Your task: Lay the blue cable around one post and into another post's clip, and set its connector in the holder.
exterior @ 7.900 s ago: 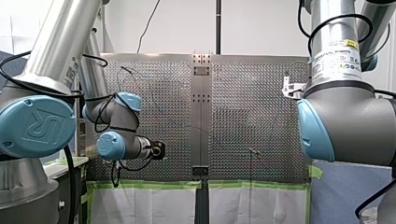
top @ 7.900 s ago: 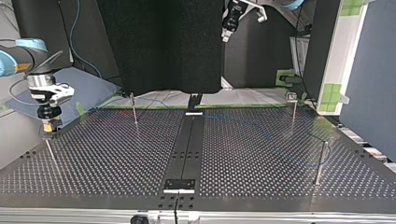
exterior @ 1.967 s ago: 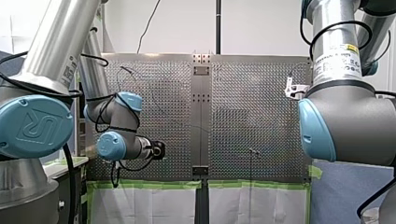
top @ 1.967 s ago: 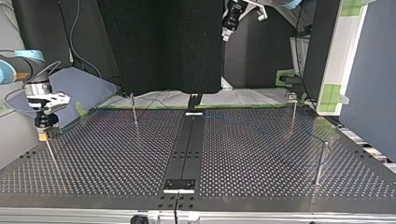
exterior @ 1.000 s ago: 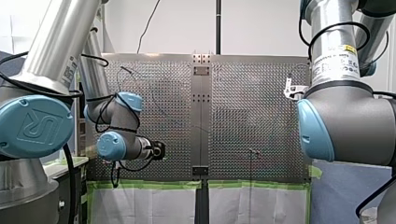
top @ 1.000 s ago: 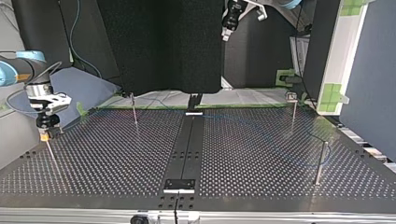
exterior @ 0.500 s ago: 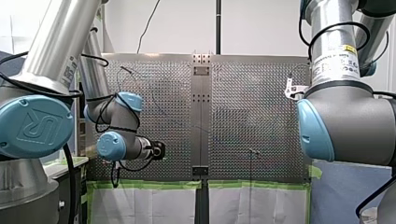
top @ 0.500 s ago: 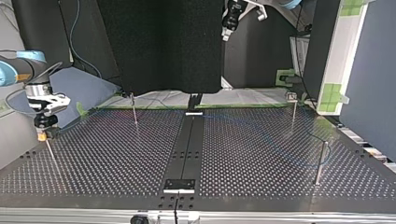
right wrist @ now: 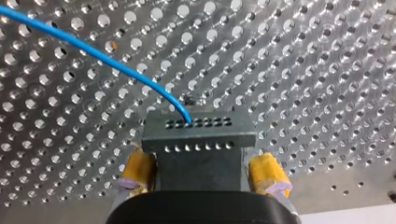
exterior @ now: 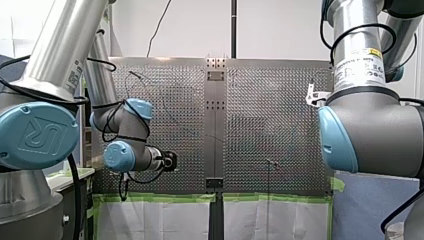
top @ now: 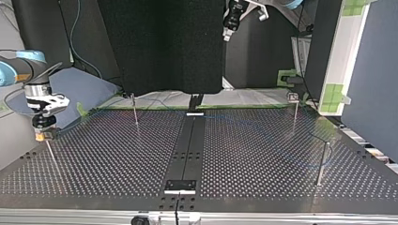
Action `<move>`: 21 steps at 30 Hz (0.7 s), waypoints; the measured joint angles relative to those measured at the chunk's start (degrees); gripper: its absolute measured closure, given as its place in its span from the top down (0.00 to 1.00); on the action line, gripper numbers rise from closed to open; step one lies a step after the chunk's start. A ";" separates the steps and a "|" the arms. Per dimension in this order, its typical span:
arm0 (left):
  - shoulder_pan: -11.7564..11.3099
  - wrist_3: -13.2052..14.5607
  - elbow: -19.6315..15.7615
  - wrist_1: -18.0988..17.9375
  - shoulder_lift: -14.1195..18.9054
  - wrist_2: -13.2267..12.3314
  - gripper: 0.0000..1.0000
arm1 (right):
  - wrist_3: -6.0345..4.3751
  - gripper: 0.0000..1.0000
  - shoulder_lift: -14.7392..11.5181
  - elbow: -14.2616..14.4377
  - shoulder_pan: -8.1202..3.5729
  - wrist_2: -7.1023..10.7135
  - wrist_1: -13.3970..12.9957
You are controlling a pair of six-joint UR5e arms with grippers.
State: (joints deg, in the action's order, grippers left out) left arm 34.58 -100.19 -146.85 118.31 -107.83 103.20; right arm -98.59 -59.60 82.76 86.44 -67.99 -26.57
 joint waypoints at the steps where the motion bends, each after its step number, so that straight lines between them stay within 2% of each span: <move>1: 0.01 0.00 0.00 0.00 -0.01 0.00 1.00 | -0.01 1.00 -0.01 0.00 0.00 -0.22 0.01; 16: 0.01 0.00 0.00 0.00 0.01 0.03 1.00 | -0.09 1.00 -0.02 0.01 -0.19 -4.00 0.80; 21: 0.01 0.00 0.00 0.00 0.00 0.01 1.00 | -0.08 1.00 -0.02 0.01 -0.26 -6.07 1.38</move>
State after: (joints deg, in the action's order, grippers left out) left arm 34.58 -100.19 -146.85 118.31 -107.83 103.20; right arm -98.66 -59.62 82.77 86.19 -74.06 -25.19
